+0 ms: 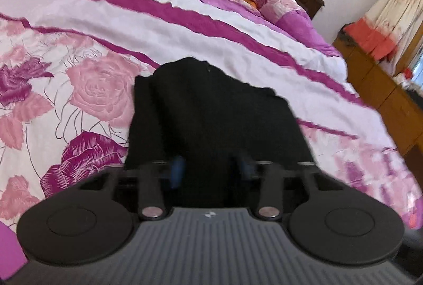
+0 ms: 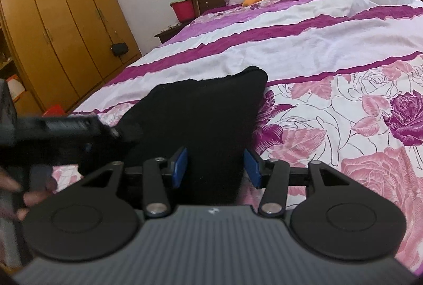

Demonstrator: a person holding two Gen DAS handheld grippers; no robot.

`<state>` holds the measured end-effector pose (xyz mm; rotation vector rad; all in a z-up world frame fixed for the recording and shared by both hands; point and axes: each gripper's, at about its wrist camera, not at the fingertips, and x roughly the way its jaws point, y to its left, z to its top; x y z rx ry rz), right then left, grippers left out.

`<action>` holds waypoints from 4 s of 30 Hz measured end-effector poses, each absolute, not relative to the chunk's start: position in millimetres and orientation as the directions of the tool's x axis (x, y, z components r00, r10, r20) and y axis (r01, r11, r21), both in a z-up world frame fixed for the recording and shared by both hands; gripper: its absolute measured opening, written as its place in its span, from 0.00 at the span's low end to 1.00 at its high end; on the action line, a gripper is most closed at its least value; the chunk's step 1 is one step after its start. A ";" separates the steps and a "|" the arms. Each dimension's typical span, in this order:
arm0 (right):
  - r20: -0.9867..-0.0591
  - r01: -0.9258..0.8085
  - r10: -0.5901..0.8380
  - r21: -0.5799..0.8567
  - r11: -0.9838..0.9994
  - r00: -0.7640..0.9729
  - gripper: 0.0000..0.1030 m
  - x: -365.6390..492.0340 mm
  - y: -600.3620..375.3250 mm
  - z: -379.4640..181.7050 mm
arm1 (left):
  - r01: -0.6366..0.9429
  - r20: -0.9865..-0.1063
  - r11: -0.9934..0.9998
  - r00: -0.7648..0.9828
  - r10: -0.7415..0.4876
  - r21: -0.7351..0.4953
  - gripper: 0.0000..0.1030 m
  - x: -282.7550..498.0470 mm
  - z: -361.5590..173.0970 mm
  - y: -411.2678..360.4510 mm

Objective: Fold small clothes

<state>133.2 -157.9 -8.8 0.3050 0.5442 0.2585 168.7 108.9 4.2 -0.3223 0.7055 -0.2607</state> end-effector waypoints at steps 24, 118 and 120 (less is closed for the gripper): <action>-0.484 -0.125 0.463 0.578 0.806 0.743 0.71 173.9 -163.5 -33.0 | 0.033 -0.591 0.906 0.747 -0.303 -0.423 0.39 169.5 -8.9 150.8; -0.497 -0.124 0.250 0.274 0.954 0.831 0.67 -15.5 -254.2 27.9 | 0.165 -0.683 0.977 0.698 -0.213 -0.136 0.76 6.2 22.9 -14.6; -0.515 -0.108 0.236 0.266 0.958 0.824 0.68 -20.8 -253.4 20.2 | 0.161 -0.695 0.976 0.686 -0.217 -0.146 0.76 3.0 16.5 -15.9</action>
